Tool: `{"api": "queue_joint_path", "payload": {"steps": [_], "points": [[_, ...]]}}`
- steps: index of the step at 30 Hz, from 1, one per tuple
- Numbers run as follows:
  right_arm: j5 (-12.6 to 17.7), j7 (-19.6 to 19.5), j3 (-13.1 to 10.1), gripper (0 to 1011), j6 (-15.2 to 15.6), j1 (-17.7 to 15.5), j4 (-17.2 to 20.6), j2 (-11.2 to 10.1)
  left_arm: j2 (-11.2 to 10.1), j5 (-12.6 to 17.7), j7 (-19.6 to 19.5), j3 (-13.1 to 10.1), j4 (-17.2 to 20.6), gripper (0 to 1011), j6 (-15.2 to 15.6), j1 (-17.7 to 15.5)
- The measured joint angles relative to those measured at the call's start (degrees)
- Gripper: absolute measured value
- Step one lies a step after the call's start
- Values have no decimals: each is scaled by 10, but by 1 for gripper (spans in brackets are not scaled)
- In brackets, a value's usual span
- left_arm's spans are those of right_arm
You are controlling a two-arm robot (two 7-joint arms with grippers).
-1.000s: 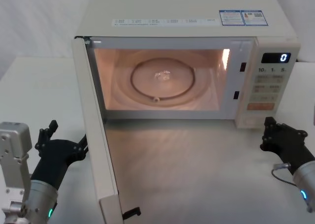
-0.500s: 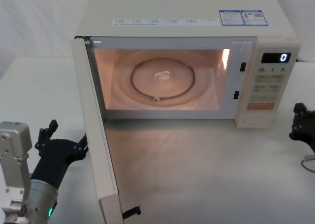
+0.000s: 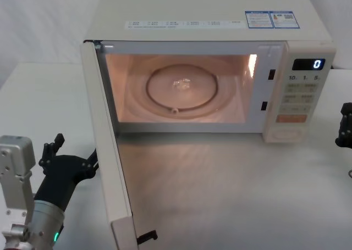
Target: Press the button to open the microwave door with one hand; close the microwave door with the other hand.
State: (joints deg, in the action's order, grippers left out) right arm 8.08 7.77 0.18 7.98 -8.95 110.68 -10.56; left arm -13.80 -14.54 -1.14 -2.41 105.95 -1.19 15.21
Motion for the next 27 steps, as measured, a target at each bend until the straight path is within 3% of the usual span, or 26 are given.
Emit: {"api": "queue_joint_path", "payload": {"steps": [11,15,27], "points": [[0,0,1,0,1,0,-1,0,0,0,0,0,0,1001,0,0],[0,-1,1,61,1,0,-1,1,0,0,0,0,0,1001,0,0],[0,-1,2,423,2,0,-1,1,0,0,0,0,0,1001,0,0]]}}
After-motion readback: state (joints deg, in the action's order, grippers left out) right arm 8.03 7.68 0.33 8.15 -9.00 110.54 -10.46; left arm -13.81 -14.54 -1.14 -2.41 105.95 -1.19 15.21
